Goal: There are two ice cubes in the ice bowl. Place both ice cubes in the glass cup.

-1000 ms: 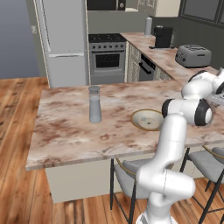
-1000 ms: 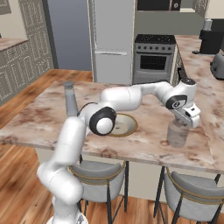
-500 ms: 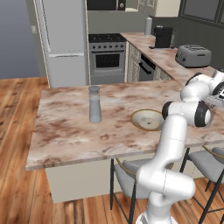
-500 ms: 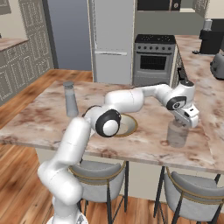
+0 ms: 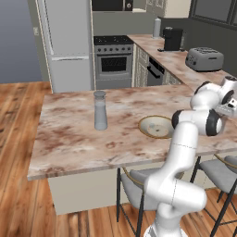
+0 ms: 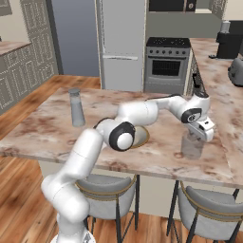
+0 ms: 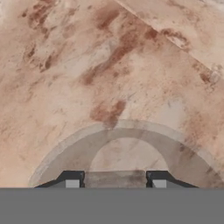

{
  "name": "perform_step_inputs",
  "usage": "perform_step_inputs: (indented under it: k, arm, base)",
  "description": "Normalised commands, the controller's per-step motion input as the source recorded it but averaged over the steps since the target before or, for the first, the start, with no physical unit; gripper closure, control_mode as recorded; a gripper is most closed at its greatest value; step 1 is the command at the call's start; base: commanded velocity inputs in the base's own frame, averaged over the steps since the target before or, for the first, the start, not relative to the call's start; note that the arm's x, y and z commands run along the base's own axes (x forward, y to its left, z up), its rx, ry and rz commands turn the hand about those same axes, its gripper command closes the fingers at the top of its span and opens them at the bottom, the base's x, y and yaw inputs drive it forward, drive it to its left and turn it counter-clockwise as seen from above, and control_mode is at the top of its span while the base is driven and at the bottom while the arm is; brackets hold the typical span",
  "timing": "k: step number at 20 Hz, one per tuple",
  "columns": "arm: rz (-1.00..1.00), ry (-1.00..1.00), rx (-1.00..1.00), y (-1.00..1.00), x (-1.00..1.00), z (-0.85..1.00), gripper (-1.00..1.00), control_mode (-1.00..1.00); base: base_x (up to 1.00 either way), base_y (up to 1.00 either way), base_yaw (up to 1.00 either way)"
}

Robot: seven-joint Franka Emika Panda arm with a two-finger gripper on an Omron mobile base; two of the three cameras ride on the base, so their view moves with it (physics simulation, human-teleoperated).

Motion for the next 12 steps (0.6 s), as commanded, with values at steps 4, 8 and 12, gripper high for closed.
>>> perform_step_inputs:
  k: [4, 8, 12]
  arm:
    - [0.0, 0.0, 0.01, -0.16, 0.26, 0.0, 1.0, -1.0]
    - [0.0, 0.01, 0.0, -0.05, 0.14, 0.0, -1.0, -1.0]
    - [0.0, 0.0, 0.0, 0.0, 0.03, 0.0, -1.0, -1.0]
  base:
    - [0.0, 0.0, 0.0]
    - [0.0, 0.0, 0.0]
    - [0.0, 0.0, 0.0]
